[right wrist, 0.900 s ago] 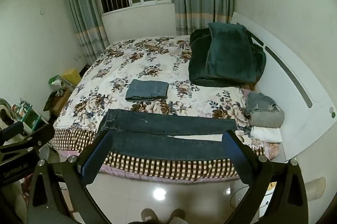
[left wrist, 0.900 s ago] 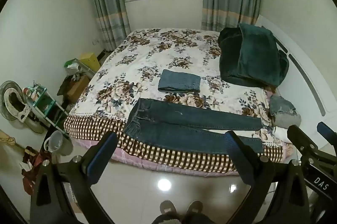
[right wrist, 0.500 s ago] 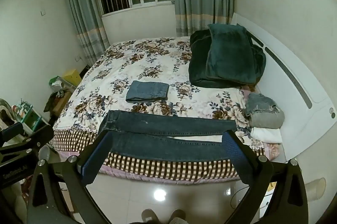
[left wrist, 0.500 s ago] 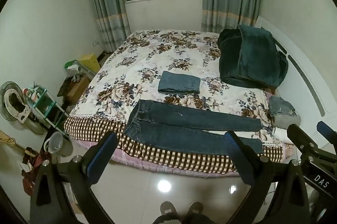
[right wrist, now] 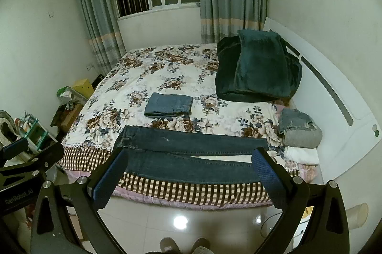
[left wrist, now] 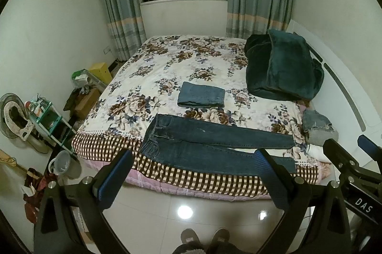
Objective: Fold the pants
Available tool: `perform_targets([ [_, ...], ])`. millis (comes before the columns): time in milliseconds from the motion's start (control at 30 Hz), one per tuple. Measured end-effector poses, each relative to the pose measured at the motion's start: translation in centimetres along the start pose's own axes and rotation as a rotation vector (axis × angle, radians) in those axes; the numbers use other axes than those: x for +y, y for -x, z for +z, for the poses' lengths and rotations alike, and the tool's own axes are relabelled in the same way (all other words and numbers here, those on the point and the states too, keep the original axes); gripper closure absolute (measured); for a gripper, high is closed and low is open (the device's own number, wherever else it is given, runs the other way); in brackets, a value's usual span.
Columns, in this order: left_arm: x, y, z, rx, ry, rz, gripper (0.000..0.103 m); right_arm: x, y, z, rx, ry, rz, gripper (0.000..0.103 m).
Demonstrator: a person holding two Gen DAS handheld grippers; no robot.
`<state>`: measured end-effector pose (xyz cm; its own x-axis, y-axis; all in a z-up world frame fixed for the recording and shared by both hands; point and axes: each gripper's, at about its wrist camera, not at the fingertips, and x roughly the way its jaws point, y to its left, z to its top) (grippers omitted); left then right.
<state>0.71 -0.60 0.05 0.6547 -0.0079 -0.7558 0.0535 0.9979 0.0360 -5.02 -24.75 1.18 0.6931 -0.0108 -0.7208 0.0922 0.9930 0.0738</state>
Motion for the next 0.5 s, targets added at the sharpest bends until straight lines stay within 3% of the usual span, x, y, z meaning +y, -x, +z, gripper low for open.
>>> perform_targets([
  [367,-0.3,0.8,0.2,-0.006,0.001,-0.002,0.000,-0.2,0.4,1.4,0.001,0.000,0.001,0.000],
  [500,-0.6,0.9,0.4,-0.010,0.002,-0.001,0.000,0.2,0.4,0.5,-0.006,-0.001,-0.001,0.000],
])
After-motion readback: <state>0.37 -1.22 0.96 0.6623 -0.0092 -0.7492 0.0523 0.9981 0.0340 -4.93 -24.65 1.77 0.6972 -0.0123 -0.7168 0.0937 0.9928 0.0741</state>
